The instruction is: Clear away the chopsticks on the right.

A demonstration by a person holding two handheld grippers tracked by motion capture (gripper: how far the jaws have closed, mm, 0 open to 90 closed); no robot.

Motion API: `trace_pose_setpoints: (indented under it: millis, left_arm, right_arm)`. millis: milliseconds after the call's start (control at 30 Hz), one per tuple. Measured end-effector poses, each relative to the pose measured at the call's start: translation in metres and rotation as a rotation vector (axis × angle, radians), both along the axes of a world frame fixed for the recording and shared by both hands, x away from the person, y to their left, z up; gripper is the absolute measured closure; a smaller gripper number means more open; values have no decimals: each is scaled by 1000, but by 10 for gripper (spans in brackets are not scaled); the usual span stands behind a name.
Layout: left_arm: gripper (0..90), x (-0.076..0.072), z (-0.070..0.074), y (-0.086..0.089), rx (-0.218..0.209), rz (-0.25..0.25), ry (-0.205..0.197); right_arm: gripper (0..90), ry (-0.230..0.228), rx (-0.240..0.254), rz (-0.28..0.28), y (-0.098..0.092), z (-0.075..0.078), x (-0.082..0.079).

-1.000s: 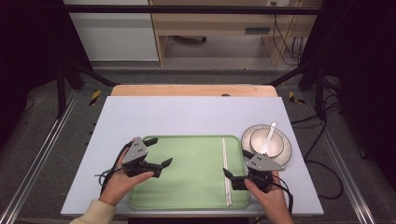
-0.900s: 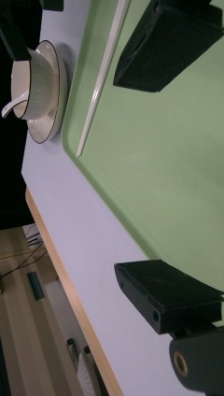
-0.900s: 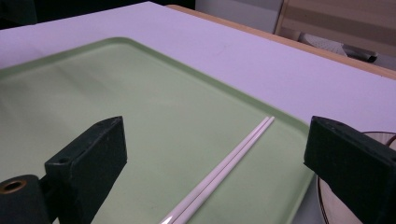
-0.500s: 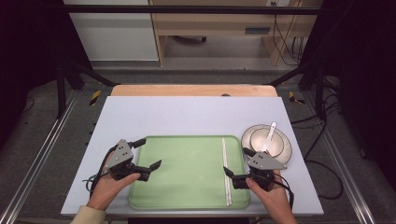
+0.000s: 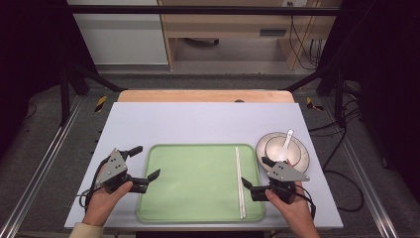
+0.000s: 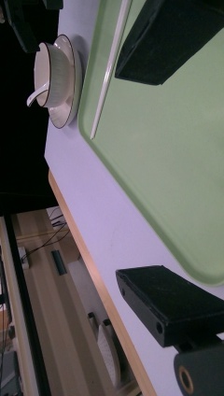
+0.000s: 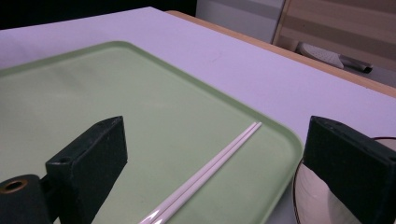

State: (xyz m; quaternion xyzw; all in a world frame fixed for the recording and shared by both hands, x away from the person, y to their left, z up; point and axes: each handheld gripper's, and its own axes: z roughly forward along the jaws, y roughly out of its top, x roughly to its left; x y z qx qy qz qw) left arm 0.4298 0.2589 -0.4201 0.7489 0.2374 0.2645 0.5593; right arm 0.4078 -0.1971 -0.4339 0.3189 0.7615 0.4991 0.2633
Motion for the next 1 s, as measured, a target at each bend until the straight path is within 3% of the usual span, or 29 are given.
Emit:
trace_pose_setpoints:
  millis: [433,1000]
  left_arm:
    - [35,-4,-5,29,-4,53,-3]
    - [31,-5,-19,46,-3,90,0]
  right_arm:
    - [55,-36,17,-46,-22,6,-2]
    - [50,-72,33,-128,-54,3,-6]
